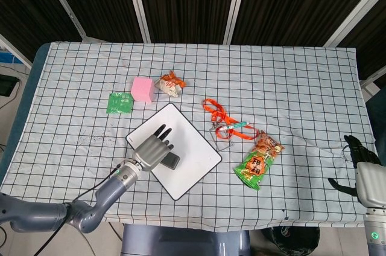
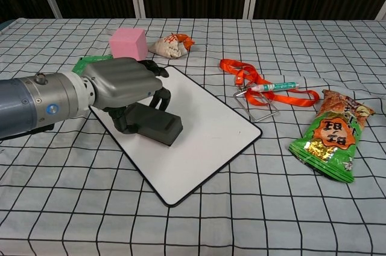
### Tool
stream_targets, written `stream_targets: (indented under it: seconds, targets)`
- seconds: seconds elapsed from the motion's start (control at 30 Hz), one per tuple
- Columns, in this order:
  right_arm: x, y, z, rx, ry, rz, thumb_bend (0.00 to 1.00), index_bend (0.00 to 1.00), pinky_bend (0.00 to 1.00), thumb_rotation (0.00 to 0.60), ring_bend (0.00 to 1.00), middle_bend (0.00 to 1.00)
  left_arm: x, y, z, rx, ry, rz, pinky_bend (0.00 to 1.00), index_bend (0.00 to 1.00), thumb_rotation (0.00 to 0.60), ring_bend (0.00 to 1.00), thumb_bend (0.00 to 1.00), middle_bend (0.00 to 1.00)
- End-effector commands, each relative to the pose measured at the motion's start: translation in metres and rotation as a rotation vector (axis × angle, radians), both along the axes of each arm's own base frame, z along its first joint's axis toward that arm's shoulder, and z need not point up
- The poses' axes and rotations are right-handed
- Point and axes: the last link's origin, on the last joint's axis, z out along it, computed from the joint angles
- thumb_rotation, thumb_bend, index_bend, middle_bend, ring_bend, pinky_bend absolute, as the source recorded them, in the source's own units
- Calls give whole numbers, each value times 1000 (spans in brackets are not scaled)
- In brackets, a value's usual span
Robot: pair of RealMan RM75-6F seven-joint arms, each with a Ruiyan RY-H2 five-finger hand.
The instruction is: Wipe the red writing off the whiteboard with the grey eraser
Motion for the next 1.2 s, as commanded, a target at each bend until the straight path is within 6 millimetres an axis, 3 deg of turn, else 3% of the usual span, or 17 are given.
stream_targets:
  seconds: [0.03,0.4,0.7,0.97,1.2]
  targets:
    - [0,0,0,-1,-1,-1,188,45,212,600,198,113,-2,12,-5,26,21,27,0,383,600,0,309,431]
    - [0,0,-1,1,1,0,188,45,212,600,198,113,0,41,-8,91,30,64,0,383,600,0,309,432]
    - [0,0,-1,1,-1,-2,188,45,212,600,198,113,4,46,3,102,-18,82,0,383,600,0,309,433]
    - [0,0,-1,0,1,1,188,45,212,600,198,113,-2,44,45,158,-74,71,0,383,600,0,309,431]
    - [1,0,-1,-2,1,0,188,45,212,600,198,113,-41,37,96,211,-85,108,0,381,600,0,309,428]
